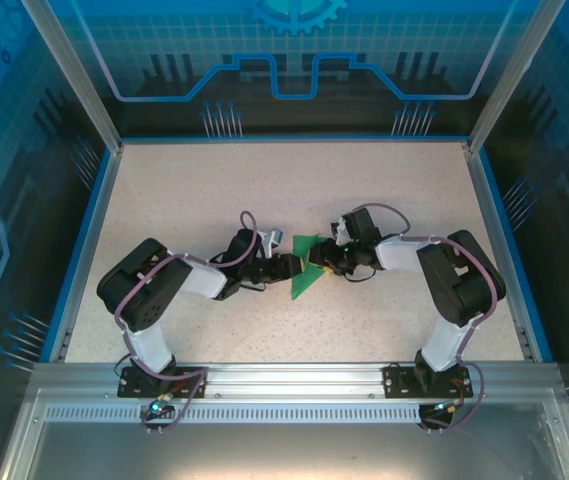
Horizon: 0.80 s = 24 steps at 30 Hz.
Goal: Fold a paper plane with a square sheet of paper (pick it up from the middle)
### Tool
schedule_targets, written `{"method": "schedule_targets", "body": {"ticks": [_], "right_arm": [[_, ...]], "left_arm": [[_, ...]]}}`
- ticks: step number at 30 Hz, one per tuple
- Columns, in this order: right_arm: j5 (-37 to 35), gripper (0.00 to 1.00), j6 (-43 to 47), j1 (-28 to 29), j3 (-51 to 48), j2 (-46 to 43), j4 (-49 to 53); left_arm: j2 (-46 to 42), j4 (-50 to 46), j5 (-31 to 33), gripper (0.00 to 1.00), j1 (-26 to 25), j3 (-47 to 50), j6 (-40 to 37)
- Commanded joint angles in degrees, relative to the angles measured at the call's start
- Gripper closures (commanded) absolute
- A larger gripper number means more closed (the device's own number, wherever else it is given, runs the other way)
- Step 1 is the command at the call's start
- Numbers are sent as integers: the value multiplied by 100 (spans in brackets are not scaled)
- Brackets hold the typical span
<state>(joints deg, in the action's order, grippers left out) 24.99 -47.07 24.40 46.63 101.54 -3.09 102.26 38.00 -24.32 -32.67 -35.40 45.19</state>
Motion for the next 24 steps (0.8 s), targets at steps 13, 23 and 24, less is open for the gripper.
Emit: {"method": "schedule_targets", "body": {"ticks": [13,23,24], "right_arm": [[-495,49,143,236,-101,555,292],[-435,46,33,249,-120,567,234],[-450,46,7,254,-115,564,254]], "left_arm": [[191,-276,-293,46,-30,-215,-191],[253,-457,-253,51,-112,-389,-438],[235,-440,-250,49,-117,-369,-472]]}}
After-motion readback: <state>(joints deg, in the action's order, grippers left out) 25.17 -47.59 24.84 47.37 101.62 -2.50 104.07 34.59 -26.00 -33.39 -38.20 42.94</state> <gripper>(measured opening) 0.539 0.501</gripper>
